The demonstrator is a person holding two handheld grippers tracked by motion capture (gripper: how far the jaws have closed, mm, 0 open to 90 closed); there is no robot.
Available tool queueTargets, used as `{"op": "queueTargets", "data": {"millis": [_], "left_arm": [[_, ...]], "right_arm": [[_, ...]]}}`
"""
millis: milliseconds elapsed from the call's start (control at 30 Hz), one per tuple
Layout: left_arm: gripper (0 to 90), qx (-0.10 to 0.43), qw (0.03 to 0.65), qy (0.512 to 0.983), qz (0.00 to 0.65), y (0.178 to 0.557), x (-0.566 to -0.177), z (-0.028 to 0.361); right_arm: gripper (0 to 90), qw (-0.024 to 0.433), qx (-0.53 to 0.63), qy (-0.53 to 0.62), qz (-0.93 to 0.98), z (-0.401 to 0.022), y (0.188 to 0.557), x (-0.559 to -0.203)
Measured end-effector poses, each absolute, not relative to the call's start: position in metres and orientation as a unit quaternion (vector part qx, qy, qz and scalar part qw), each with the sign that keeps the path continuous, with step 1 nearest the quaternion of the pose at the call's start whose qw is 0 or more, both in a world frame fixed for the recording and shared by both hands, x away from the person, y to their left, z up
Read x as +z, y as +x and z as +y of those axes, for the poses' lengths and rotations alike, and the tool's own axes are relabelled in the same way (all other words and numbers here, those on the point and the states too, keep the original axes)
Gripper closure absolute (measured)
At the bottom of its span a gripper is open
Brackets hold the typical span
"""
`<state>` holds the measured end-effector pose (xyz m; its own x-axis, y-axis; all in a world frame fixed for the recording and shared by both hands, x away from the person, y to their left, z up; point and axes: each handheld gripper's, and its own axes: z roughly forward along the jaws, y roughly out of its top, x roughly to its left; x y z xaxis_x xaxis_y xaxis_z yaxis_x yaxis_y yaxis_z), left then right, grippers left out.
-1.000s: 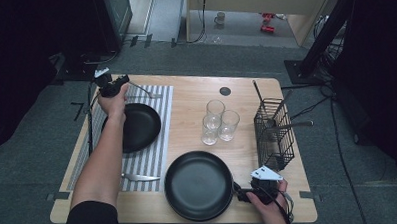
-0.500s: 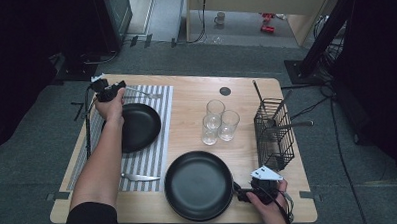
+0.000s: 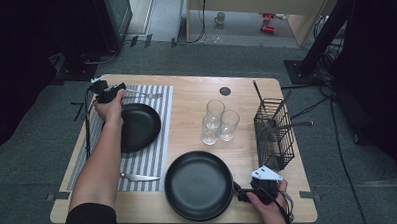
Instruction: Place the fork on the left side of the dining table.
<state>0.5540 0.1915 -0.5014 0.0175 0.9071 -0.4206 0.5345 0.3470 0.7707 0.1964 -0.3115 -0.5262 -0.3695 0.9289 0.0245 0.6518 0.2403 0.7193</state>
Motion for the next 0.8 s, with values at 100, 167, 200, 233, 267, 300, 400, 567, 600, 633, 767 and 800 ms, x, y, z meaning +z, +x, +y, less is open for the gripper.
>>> {"op": "queueTargets", "data": {"millis": [100, 167, 200, 233, 267, 300, 400, 567, 600, 633, 767, 800], "left_arm": [[55.8, 0.195, 0.464, 0.536, 0.678, 0.5543, -0.5021, 0.1916], [54.5, 0.192, 0.462, 0.534, 0.681, 0.5546, -0.5025, 0.1917], [53.7, 0.189, 0.462, 0.533, 0.683, 0.5548, -0.5027, 0.1920], [52.8, 0.187, 0.462, 0.531, 0.685, 0.5552, -0.5030, 0.1920], [52.1, 0.185, 0.460, 0.532, 0.686, 0.5554, -0.5032, 0.1924], [51.7, 0.184, 0.460, 0.532, 0.687, 0.5557, -0.5034, 0.1925], [50.6, 0.181, 0.458, 0.535, 0.687, 0.5562, -0.5033, 0.1929], [44.9, 0.171, 0.454, 0.540, 0.688, 0.5581, -0.5037, 0.1941], [43.5, 0.169, 0.453, 0.541, 0.688, 0.5584, -0.5035, 0.1942], [42.9, 0.168, 0.455, 0.542, 0.686, 0.5587, -0.5032, 0.1944], [41.4, 0.167, 0.451, 0.541, 0.690, 0.5591, -0.5034, 0.1952], [40.6, 0.167, 0.449, 0.539, 0.692, 0.5593, -0.5035, 0.1950]], "right_arm": [[4.8, 0.210, 0.330, 0.521, 0.759, -0.3115, 0.1964, -0.5262], [4.8, 0.210, 0.330, 0.521, 0.759, -0.3115, 0.1964, -0.5262], [4.8, 0.210, 0.330, 0.521, 0.759, -0.3115, 0.1964, -0.5262], [4.8, 0.210, 0.330, 0.521, 0.759, -0.3115, 0.1964, -0.5262], [4.8, 0.210, 0.330, 0.521, 0.759, -0.3115, 0.1964, -0.5262], [4.8, 0.210, 0.330, 0.521, 0.759, -0.3115, 0.1964, -0.5262], [4.8, 0.210, 0.330, 0.521, 0.759, -0.3115, 0.1964, -0.5262], [4.8, 0.210, 0.330, 0.521, 0.759, -0.3115, 0.1964, -0.5262], [4.8, 0.210, 0.330, 0.521, 0.759, -0.3115, 0.1964, -0.5262], [4.8, 0.210, 0.330, 0.521, 0.759, -0.3115, 0.1964, -0.5262], [4.8, 0.210, 0.330, 0.521, 0.759, -0.3115, 0.1964, -0.5262], [4.8, 0.210, 0.330, 0.521, 0.759, -0.3115, 0.1964, -0.5262]]}}
